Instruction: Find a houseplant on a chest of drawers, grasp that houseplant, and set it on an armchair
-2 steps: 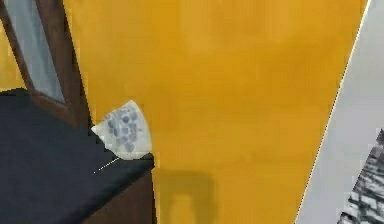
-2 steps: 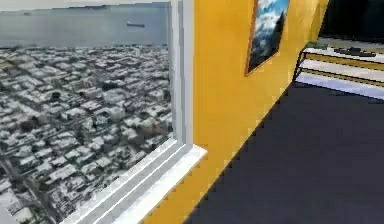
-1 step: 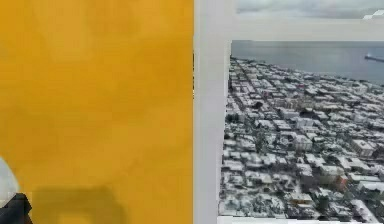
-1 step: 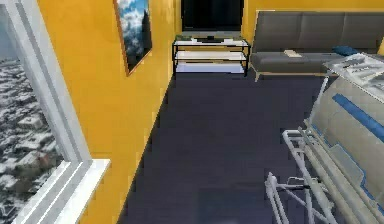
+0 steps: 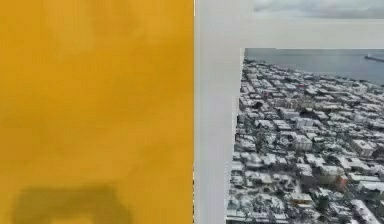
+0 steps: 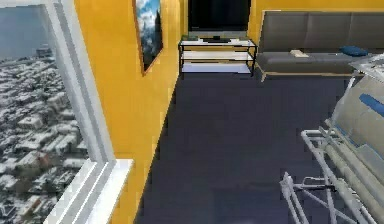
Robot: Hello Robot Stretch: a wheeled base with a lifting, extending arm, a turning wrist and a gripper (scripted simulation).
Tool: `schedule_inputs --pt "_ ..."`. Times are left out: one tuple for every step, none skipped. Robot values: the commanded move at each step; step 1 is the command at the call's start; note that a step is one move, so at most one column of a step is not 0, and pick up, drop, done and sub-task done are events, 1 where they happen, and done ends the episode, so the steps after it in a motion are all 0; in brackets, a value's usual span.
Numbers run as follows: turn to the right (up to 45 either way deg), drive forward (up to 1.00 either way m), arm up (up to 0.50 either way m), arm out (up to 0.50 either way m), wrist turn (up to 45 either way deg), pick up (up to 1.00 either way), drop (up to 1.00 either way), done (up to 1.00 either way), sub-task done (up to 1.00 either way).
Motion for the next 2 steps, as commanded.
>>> schedule_inputs --pt "-45.0 0.00 0.00 0.00 0.0 0.00 0.00 0.00 0.00" --pt "-45.0 0.00 0.00 0.00 0.0 0.00 0.00 0.00 0.00"
